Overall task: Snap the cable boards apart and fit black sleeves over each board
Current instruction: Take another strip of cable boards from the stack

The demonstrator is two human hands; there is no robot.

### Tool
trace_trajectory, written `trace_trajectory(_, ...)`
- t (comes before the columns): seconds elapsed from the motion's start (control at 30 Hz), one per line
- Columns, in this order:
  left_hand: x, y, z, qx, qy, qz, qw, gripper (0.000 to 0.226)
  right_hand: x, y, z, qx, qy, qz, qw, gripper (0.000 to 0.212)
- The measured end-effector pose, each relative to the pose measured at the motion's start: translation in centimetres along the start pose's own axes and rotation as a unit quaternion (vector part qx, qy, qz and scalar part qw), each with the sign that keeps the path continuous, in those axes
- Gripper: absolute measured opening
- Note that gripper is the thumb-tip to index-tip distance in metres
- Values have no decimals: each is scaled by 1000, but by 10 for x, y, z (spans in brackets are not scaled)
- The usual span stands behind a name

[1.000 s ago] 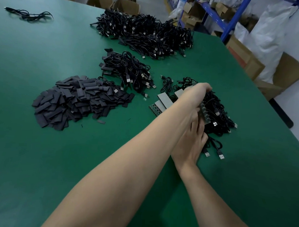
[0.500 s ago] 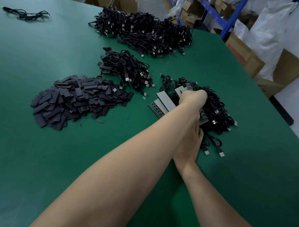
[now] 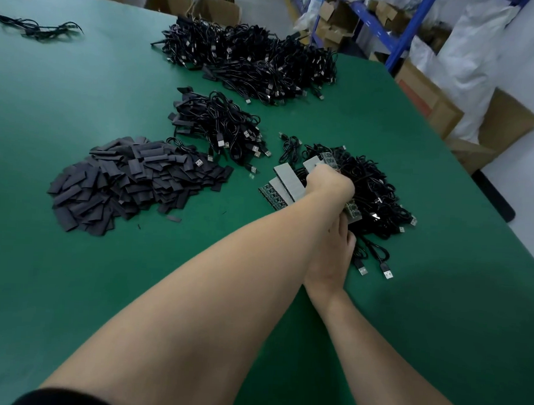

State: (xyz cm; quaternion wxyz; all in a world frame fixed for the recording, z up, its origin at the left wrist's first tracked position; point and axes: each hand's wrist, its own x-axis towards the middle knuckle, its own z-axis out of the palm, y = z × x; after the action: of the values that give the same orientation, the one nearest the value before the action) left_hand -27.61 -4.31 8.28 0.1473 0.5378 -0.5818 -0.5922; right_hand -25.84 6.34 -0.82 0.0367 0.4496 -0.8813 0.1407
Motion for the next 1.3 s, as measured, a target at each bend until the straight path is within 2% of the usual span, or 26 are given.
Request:
trace_trajectory(0.03,1,0,-2,-27,0,-8,1000,10,-1,-2,-1,-9,9,-2,1000,73)
trace_trajectory(0.13,5,0,-6,-98,-16,-34,995,42,-3,-6,-4,-15,25,-7,1000,72)
trace_trajectory(0.2,4,0,-8,-117,-39,-45,991,49,-3,-7,-5,-8,34,-2,999,70)
trace_trajectory(0.27,7,-2,-6,-97,-29,-19,995,45,-2,-8,-5,-15,28,1,999,71)
trace_trajectory(0.37,3,-2,-1,12,18,64,998,41,-1,-6,-1,-61,-6,-8,998,70)
trace_trajectory(0.43,3,-5,0,28,10,80,996,36,0,-5,0,-67,-2,-9,998,68)
trace_trajectory(0.57,8,-14,-12,-154,-60,-28,986,24,-1,-7,0,-18,46,2,999,68)
trace_trajectory(0.67,9,-17,-19,-189,-62,-37,979,27,0,-9,0,-23,55,1,998,70)
trace_trajectory(0.8,-3,-7,-19,-35,9,71,997,36,-2,-6,2,-10,62,-15,998,70)
trace_trajectory(0.87,-3,-6,-16,-14,21,97,995,40,-1,-4,3,4,67,-20,998,69)
trace_trajectory(0.93,-2,-7,-14,-69,-7,80,994,32,0,-4,0,37,84,-19,996,69)
trace_trajectory(1.0,0,-14,-14,-167,-51,31,984,13,-4,-3,-3,85,114,-14,990,64)
trace_trajectory(1.1,4,-25,-17,-227,-63,23,972,17,-15,4,-12,162,204,-32,965,44)
trace_trajectory(1.17,6,-30,-15,-232,-52,37,971,15,-7,13,-30,169,253,-33,952,36)
trace_trajectory(1.23,7,-32,-10,-244,-49,53,967,18,23,22,-54,122,211,-38,969,38)
trace_trajectory(1.3,6,-32,-4,-248,-47,80,964,29,59,28,-74,47,86,-59,993,41)
